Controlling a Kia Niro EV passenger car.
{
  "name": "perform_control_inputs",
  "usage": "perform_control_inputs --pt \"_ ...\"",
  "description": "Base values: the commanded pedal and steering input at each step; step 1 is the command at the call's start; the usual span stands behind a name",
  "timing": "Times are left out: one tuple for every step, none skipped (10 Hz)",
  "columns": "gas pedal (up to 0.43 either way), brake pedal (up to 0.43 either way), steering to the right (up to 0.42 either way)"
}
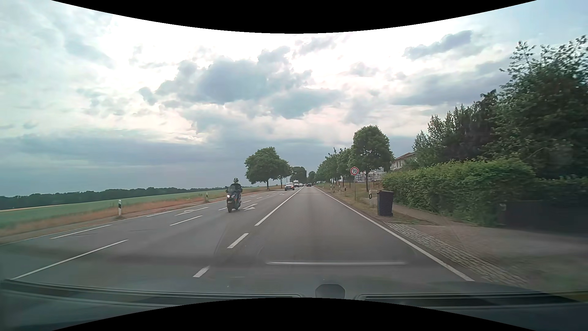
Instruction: Follow the waypoints while adhering to traffic rules and regulations
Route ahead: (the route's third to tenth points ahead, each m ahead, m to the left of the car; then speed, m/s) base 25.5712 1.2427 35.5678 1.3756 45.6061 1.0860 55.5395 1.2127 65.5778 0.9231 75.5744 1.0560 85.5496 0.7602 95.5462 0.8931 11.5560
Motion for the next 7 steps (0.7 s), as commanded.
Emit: perform_control_inputs --pt "0.461 0.000 0.000" --pt "0.461 0.000 0.000" --pt "0.461 0.000 0.000" --pt "0.461 0.000 0.000" --pt "0.461 0.000 0.000" --pt "0.461 0.000 0.000" --pt "0.461 0.000 0.000"
